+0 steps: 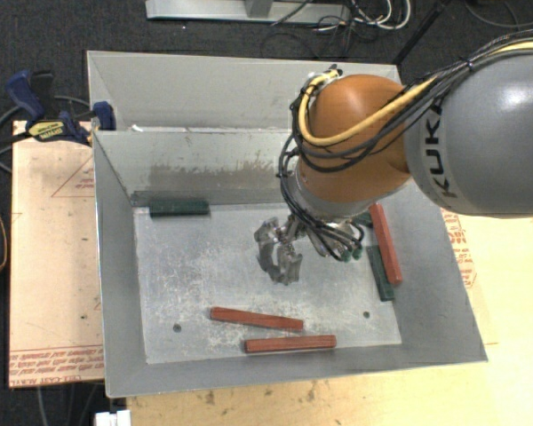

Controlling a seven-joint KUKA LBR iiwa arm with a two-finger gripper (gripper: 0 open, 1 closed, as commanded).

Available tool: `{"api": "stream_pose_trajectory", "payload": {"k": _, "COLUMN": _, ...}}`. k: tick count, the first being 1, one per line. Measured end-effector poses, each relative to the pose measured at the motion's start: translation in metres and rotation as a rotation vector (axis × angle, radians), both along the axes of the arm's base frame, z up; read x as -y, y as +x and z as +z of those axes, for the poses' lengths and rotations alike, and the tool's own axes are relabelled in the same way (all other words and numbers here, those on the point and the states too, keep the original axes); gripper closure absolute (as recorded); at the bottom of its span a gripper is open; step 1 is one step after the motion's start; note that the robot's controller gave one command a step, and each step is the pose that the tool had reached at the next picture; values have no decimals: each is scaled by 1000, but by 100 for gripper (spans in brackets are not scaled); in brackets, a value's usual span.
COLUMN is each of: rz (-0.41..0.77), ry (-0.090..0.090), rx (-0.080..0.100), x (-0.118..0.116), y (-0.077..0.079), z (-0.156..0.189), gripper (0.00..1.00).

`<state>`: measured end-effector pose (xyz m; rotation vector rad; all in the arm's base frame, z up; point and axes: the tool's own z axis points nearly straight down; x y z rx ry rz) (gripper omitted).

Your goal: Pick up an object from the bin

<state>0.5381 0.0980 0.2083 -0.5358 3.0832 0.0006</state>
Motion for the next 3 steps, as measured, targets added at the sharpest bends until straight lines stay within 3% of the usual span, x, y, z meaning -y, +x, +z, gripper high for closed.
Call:
{"api": "stream_pose_trajectory", "payload": {"k": 1, "rz": -220, "ry": -1, "rx": -16, "x": 9, "y": -39, "z": -46, "gripper": 100}}
{"api": "stream_pose_trajectory", "payload": {"k": 2, "rz": -222, "ry": 0, "rx": -12, "x": 9, "y": -38, "z": -45, "gripper": 0}}
{"api": "stream_pose_trajectory", "payload": {"k": 3, "rz": -131, "ry": -2, "rx": -18, "x": 1, "y": -32, "z": -142, "gripper": 0}}
